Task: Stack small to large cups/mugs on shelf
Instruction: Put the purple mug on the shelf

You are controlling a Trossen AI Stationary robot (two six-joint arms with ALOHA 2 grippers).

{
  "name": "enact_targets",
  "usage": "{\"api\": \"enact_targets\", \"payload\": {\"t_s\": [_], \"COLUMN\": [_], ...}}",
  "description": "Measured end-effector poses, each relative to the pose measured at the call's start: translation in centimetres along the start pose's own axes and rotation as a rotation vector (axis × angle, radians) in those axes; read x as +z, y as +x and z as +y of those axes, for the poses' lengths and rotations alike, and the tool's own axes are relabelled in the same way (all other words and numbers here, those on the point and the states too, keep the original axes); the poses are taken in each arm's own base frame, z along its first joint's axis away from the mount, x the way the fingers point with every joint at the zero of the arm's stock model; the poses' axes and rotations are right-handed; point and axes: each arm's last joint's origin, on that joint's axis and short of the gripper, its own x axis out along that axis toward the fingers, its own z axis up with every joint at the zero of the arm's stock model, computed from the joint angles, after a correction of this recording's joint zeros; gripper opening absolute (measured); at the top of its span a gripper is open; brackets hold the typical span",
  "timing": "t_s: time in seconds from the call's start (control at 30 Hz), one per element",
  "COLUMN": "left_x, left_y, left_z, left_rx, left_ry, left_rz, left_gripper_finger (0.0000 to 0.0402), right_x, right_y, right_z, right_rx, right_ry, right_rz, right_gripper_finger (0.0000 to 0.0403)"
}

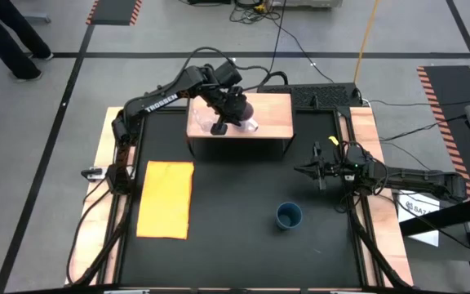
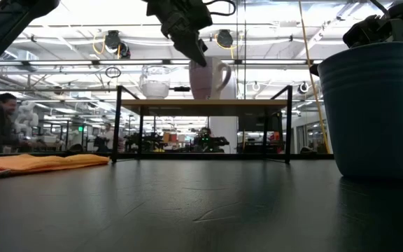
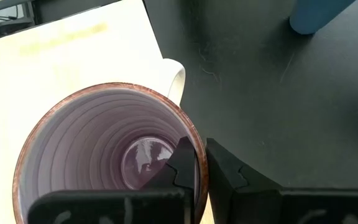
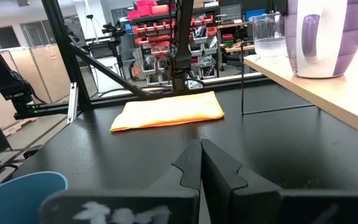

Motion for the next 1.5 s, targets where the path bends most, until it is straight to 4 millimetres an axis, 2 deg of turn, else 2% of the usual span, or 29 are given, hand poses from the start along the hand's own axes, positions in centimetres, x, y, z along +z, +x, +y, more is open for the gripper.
{"api": "enact_targets", "payload": {"t_s": [1.5], "left_x": [0.11], "left_y": [0.27], "left_z": [-0.52], "left_rx": [0.033], "left_ry": [-0.014], "left_rz": [0.071], "left_gripper_finger": [0.0016], "right_x": [-0.01], "right_y": [0.0], "right_z": [0.0], "right_rx": [0.0], "right_ry": [0.001], "right_rz": [0.001], "right_gripper_finger": [0.0]}}
